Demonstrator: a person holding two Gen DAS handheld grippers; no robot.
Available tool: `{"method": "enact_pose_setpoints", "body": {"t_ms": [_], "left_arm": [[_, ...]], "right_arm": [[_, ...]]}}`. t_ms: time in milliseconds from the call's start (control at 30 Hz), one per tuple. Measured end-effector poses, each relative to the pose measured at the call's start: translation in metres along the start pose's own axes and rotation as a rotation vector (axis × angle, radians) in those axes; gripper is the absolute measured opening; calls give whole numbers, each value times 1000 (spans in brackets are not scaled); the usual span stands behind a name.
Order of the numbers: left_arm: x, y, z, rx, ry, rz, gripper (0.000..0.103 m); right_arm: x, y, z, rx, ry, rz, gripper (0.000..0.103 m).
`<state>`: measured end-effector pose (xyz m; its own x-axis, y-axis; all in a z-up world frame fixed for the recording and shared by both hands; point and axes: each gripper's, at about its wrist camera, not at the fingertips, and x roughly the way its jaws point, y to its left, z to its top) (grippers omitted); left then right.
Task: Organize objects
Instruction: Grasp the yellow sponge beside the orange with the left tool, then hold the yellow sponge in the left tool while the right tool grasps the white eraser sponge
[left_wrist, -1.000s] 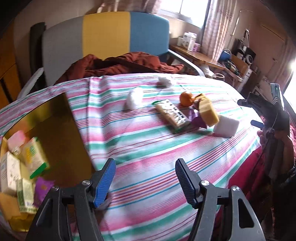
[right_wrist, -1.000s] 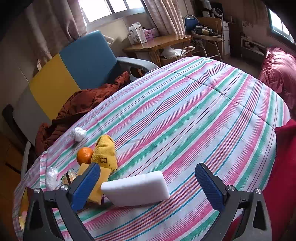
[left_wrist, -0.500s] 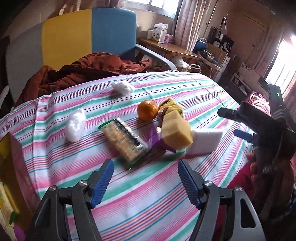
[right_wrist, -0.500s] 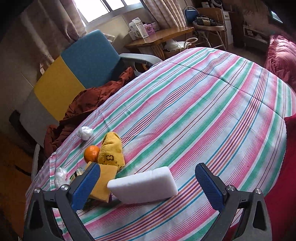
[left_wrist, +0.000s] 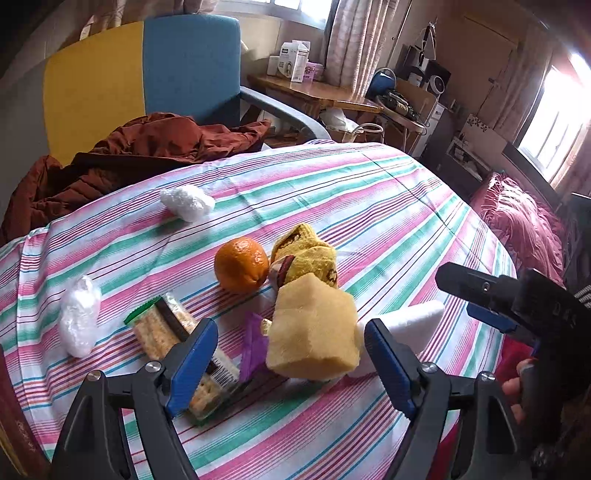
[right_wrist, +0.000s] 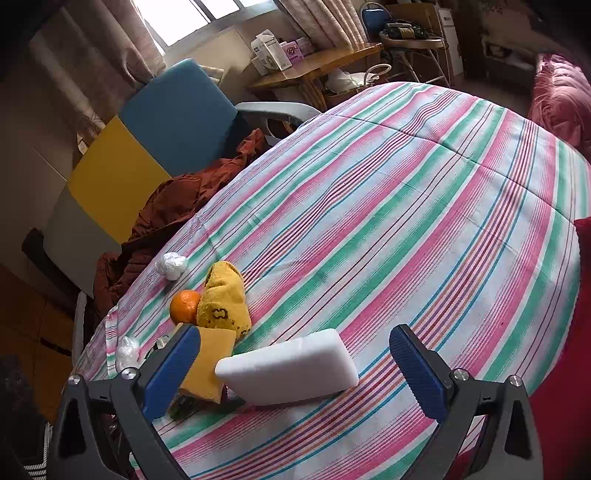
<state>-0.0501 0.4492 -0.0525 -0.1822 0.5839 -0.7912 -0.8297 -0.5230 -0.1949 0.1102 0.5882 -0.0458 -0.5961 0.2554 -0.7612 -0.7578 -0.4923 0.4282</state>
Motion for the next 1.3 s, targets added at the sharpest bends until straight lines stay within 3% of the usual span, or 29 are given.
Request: {"method": "enact_pose_setpoints", "body": {"t_ms": [100, 133, 167, 300, 433, 633, 867, 1000, 1133, 1300], "left_arm": [[19, 1, 4, -27, 31, 7, 79], [24, 3, 5, -43, 44, 2, 71], [27, 4, 4, -52, 56, -14, 52], [13, -8, -6, 8, 30, -30, 40], [-19, -2, -24, -12, -20, -31, 39], [-65, 15, -72, -28, -78, 71, 39], [-70, 41, -137, -98, -21, 141, 40], [-74, 45, -142, -116, -40, 127, 41], [-77, 42, -146, -110, -48, 125, 41], [-77, 43, -148, -111, -41, 125, 41]], "right_arm": [[0, 0, 0, 2, 2, 1, 103], [0, 0, 0, 3, 2, 0, 103], [0, 0, 0, 2, 2, -1, 103], [1, -1, 0, 5, 4, -7, 103], [2, -2, 1, 7, 5, -5, 103], [8, 1, 0, -10, 36, -17, 103], [17, 8, -5, -59, 78, -76, 103], [26, 13, -7, -91, 120, -97, 103], [27, 25, -13, -128, 167, 45, 103], [29, 32, -21, -174, 207, 23, 103]]}}
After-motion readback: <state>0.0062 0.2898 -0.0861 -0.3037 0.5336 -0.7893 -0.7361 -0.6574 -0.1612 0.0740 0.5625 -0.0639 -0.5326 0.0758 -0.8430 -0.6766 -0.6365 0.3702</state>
